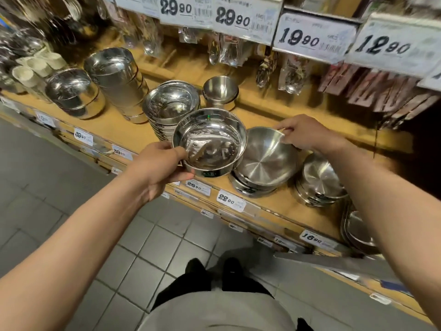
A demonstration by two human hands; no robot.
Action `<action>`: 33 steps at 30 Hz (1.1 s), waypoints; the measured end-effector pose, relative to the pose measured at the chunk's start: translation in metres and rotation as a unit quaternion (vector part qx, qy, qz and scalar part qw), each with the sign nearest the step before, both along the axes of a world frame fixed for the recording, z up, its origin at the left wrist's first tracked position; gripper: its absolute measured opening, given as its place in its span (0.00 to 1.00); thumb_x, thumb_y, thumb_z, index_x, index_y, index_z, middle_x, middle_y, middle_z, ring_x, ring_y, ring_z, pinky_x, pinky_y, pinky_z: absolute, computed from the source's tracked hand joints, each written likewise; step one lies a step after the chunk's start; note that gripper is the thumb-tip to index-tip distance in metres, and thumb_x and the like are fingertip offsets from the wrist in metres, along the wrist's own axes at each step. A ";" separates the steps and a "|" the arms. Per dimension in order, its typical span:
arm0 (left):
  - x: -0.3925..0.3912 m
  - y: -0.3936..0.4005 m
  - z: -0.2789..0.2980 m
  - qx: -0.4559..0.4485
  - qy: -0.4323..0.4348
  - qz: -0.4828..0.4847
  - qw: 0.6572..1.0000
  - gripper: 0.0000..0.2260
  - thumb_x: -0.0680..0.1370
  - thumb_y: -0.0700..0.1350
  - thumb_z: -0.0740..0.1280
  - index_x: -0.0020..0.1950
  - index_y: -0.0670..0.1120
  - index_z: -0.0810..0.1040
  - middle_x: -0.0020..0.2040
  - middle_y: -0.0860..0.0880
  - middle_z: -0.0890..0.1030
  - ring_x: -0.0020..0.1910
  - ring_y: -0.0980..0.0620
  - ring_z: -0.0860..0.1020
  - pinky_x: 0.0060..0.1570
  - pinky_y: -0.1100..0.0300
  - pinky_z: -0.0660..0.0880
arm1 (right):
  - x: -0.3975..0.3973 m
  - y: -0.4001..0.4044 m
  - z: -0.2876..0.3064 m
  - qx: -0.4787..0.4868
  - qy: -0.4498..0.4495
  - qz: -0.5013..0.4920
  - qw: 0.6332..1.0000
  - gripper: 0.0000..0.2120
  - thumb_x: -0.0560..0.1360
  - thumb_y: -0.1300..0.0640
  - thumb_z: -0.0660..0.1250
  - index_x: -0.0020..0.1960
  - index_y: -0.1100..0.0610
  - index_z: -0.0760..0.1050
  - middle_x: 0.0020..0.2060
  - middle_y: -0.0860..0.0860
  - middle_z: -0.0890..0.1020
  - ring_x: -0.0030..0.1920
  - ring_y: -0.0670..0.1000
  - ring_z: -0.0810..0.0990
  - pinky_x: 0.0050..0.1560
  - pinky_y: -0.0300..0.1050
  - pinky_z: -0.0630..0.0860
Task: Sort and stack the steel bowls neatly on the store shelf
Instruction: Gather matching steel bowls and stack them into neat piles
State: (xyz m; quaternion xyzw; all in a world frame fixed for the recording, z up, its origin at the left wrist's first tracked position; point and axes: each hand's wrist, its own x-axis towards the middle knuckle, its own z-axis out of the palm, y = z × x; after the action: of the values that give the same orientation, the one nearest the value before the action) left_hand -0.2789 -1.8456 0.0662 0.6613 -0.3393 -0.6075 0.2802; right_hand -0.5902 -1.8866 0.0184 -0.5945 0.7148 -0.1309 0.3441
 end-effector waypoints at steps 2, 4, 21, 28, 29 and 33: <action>-0.006 0.003 -0.002 0.005 -0.004 0.012 1.000 0.03 0.81 0.33 0.63 0.51 0.37 0.77 0.39 0.39 0.82 0.30 0.50 0.83 0.30 0.62 0.82 | 0.005 -0.003 -0.005 -0.016 -0.005 0.008 1.000 0.16 0.78 0.64 0.67 0.64 0.53 0.82 0.44 0.45 0.80 0.45 0.47 0.77 0.44 0.37 0.70; -0.008 0.007 -0.004 0.007 -0.009 0.022 1.000 0.04 0.81 0.33 0.63 0.50 0.37 0.77 0.42 0.38 0.82 0.32 0.49 0.83 0.30 0.62 0.82 | 0.010 -0.003 -0.010 -0.038 0.002 0.002 0.999 0.16 0.77 0.64 0.66 0.61 0.53 0.83 0.52 0.51 0.83 0.54 0.51 0.79 0.50 0.39 0.70; -0.008 0.014 -0.007 0.018 0.003 0.048 0.999 0.10 0.81 0.33 0.63 0.61 0.32 0.75 0.47 0.35 0.83 0.37 0.47 0.84 0.32 0.61 0.83 | 0.023 0.030 0.006 -0.126 -0.124 -0.082 0.981 0.14 0.76 0.61 0.70 0.61 0.58 0.82 0.53 0.49 0.83 0.51 0.44 0.78 0.41 0.20 0.68; 0.026 0.018 0.002 0.004 0.029 0.037 0.999 0.08 0.81 0.33 0.64 0.58 0.34 0.76 0.56 0.31 0.83 0.37 0.45 0.84 0.34 0.58 0.84 | 0.067 0.052 0.019 -0.095 -0.200 -0.087 0.971 0.09 0.77 0.56 0.70 0.54 0.45 0.83 0.46 0.39 0.83 0.45 0.36 0.80 0.45 0.31 0.73; 0.036 0.019 0.004 0.000 0.031 0.040 0.999 0.07 0.81 0.33 0.64 0.57 0.34 0.77 0.55 0.31 0.83 0.36 0.45 0.84 0.35 0.58 0.84 | 0.080 0.055 0.022 -0.087 -0.223 -0.092 0.967 0.07 0.78 0.54 0.70 0.52 0.44 0.83 0.47 0.38 0.84 0.46 0.38 0.81 0.46 0.33 0.75; 0.087 0.029 0.011 -0.017 0.036 0.048 0.998 0.09 0.81 0.34 0.64 0.60 0.35 0.76 0.57 0.31 0.83 0.43 0.42 0.82 0.34 0.59 0.84 | 0.149 0.066 0.034 -0.022 -0.342 -0.072 0.937 0.16 0.80 0.45 0.67 0.65 0.48 0.78 0.61 0.44 0.80 0.56 0.44 0.81 0.47 0.41 0.83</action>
State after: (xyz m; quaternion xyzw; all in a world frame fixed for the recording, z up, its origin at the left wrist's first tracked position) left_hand -0.1918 -1.8167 0.0775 0.6491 -0.3076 -0.6112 0.3324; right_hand -0.4414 -1.8209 0.0524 -0.4683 0.5917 -0.3666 0.5443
